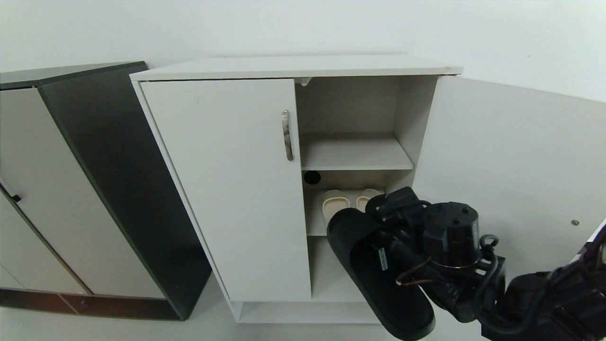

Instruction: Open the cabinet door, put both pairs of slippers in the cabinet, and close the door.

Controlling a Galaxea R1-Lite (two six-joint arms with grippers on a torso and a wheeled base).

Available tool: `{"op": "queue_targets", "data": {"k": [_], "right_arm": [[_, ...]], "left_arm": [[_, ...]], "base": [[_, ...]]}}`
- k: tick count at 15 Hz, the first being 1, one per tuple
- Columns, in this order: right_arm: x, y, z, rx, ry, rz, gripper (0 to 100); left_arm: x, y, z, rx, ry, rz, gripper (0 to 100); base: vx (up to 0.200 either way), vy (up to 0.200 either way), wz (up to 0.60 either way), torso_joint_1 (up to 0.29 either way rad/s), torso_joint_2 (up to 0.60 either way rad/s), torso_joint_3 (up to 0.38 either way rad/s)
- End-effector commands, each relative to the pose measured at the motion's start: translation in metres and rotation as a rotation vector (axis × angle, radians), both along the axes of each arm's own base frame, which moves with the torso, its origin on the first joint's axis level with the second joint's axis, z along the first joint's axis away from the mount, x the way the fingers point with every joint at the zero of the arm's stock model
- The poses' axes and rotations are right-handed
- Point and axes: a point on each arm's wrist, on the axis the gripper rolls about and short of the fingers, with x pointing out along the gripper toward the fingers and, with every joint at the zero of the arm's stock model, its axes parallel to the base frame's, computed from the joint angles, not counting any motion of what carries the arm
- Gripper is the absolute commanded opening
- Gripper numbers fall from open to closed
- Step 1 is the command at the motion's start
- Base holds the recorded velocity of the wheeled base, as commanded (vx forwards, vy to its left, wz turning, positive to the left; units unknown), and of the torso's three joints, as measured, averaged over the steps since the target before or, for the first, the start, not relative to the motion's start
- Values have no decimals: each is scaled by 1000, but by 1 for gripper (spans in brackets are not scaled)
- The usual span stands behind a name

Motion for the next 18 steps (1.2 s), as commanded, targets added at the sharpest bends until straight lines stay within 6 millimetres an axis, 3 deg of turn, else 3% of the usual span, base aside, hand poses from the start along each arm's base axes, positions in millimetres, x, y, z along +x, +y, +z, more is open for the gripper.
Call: {"op": "queue_targets", "data": {"k": [1,4,7,15,18], "right_arm": [[13,30,38,49,20,-165,0],[11,57,82,128,60,-295,0],[20,65,107,176,13,-310,0],[27,62,80,151,35,-305,0],[28,61,81,152,32,-309,0]], "left_arm": [[0,0,0,-1,0,-1,0],[0,0,0,-1,0,-1,0],[0,0,0,-1,0,1,0],[0,0,0,-1,0,1,0],[0,0,0,1,0,1,0]], "base": [[0,0,0,0,0,0],[0,0,0,0,0,0],[0,0,0,0,0,0],[0,0,0,0,0,0],[67,0,0,1,-1,1]]}}
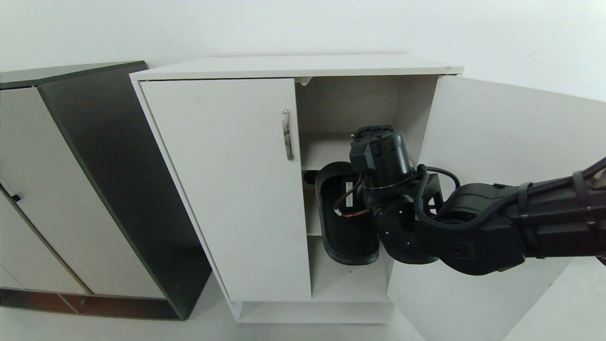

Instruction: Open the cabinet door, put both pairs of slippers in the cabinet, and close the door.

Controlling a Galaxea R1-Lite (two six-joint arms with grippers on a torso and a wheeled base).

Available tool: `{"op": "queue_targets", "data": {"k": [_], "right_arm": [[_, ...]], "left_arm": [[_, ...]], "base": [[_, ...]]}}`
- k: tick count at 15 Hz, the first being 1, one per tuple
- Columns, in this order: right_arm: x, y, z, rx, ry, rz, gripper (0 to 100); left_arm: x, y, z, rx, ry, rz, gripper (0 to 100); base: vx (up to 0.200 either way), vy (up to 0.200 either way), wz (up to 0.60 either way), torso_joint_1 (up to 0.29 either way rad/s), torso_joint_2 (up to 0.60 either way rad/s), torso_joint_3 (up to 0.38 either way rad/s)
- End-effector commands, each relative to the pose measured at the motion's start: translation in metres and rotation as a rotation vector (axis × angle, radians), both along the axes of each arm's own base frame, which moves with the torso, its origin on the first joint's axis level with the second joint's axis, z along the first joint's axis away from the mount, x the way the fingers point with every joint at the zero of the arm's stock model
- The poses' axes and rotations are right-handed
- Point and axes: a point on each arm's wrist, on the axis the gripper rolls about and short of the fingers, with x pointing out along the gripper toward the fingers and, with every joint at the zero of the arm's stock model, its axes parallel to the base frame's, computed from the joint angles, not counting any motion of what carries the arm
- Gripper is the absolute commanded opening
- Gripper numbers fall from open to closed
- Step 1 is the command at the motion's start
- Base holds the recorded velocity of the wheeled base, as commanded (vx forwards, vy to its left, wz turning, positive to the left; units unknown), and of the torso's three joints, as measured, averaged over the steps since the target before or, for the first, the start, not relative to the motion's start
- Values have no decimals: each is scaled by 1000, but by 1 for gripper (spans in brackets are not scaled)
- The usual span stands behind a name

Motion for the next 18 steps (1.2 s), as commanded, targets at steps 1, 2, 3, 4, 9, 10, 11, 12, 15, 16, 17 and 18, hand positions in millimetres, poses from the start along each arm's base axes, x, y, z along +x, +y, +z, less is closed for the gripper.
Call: {"op": "queue_targets", "data": {"k": [1,2,3,4,9,10,11,12,15,16,17,18], "right_arm": [[0,-1,-1,-2,1,-3,0],[1,-1,0,-1,0,-4,0],[1,-1,0,-1,0,-6,0],[1,-1,0,-1,0,-6,0],[2,-2,-2,-3,3,-8,0],[2,-2,-4,-5,7,-8,0],[2,-2,-10,-13,17,-9,0],[4,-1,-12,-5,10,-12,0],[9,-2,-14,26,-26,-19,0],[9,-2,-14,24,-28,-18,0],[9,-1,-14,6,-29,-11,0],[10,-1,-14,-1,-29,-3,0]], "left_arm": [[0,0,0,-1,-2,0,0],[0,0,0,0,0,0,0],[0,0,0,0,0,0,0],[0,0,0,0,0,0,0],[0,0,0,0,0,-1,0],[0,0,0,0,0,-1,0],[0,0,0,0,-2,-1,0],[0,0,0,0,0,-1,0],[0,0,0,0,0,0,0],[0,0,0,0,0,0,0],[0,0,0,0,0,0,0],[0,0,0,0,0,0,0]], "base": [[200,0,0,2,-7,7],[200,0,0,-7,-7,2],[200,0,0,-12,2,17],[200,0,0,12,2,7],[200,0,0,4,1,1],[200,0,0,7,2,-2],[200,0,0,-2,-2,2],[200,0,0,7,2,7],[67,0,0,1,-2,-1],[0,0,0,0,0,0],[0,0,0,0,0,0],[0,0,0,0,0,0]]}}
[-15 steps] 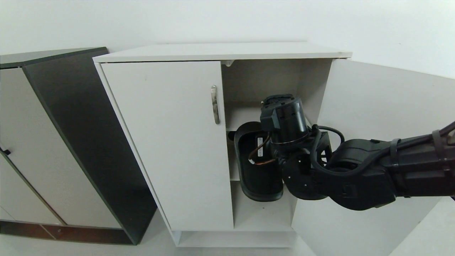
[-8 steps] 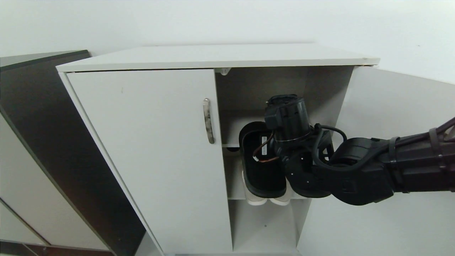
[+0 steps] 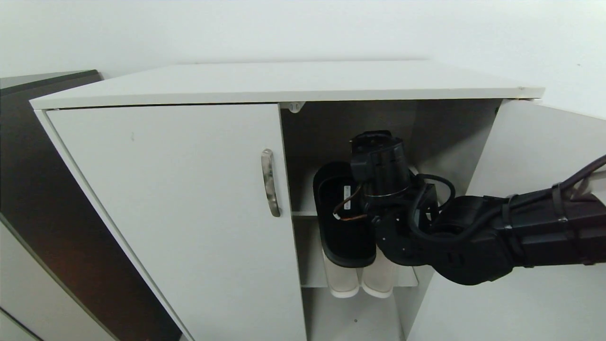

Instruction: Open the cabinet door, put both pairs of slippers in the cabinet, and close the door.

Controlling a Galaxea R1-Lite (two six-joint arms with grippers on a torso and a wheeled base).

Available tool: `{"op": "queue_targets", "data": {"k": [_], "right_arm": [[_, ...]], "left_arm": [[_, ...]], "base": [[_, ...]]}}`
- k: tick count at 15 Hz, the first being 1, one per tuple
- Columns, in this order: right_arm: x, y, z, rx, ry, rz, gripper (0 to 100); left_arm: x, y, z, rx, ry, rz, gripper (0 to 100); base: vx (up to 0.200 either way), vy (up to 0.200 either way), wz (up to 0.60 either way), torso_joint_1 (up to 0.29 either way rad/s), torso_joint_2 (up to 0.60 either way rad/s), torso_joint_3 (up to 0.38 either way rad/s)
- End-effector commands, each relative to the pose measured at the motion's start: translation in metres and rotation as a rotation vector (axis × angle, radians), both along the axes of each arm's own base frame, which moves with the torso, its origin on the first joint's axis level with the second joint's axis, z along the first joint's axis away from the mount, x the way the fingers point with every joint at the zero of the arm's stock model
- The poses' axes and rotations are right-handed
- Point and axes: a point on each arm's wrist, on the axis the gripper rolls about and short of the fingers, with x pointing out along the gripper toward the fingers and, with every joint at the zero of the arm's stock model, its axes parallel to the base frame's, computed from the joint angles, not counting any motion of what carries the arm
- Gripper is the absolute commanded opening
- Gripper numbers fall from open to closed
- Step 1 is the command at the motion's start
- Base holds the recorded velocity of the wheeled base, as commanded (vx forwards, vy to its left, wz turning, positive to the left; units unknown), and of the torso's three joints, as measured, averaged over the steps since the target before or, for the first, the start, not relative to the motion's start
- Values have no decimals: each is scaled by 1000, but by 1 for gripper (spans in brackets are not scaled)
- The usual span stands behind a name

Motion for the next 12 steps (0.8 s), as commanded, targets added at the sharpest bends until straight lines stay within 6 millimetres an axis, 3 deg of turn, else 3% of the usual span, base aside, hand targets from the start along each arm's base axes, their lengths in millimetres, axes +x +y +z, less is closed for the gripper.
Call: {"op": "queue_targets", "data": {"k": [1,7,12], "right_arm": [[8,0,2,15,4,42,0],[53,7,2,26,-18,-2,0],[76,7,8,26,-19,-37,0]], "left_arm": [[0,0,0,-2,0,1,0],[0,0,0,-2,0,1,0],[0,0,0,-2,0,1,0]], "base": [[0,0,0,0,0,0],[0,0,0,0,0,0],[0,0,0,0,0,0]]}}
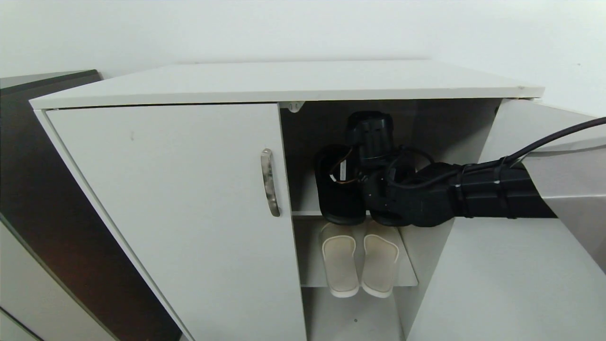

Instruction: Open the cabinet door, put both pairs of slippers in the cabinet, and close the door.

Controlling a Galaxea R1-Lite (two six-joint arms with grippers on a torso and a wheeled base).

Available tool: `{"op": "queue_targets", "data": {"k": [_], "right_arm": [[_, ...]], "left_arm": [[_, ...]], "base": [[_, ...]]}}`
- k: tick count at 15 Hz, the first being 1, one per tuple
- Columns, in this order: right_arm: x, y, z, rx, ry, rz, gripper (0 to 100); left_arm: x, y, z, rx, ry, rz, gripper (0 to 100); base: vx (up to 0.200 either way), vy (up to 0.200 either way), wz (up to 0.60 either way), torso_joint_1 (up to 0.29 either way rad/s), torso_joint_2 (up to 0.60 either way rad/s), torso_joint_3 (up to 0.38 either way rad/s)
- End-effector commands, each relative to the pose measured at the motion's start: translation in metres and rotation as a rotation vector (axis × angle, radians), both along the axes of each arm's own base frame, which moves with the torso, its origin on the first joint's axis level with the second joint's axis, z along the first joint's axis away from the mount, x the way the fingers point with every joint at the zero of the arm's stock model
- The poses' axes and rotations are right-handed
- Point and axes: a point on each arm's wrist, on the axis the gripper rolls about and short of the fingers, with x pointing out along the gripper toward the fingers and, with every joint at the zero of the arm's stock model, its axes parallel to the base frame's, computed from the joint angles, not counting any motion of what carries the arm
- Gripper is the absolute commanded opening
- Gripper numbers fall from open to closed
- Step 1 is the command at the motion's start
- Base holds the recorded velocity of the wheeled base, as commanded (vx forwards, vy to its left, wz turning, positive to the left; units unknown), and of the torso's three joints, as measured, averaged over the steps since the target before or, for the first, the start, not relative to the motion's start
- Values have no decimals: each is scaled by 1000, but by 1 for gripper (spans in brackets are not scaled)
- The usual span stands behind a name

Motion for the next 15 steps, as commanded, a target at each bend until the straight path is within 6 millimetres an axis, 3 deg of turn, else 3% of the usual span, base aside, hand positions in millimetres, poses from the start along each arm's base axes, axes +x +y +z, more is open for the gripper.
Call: {"op": "queue_targets", "data": {"k": [1,15], "right_arm": [[11,2,-8,-3,4,-12,0],[17,3,-22,-21,27,-22,0]], "left_arm": [[0,0,0,0,0,1,0],[0,0,0,0,0,1,0]], "base": [[0,0,0,0,0,0],[0,0,0,0,0,0]]}}
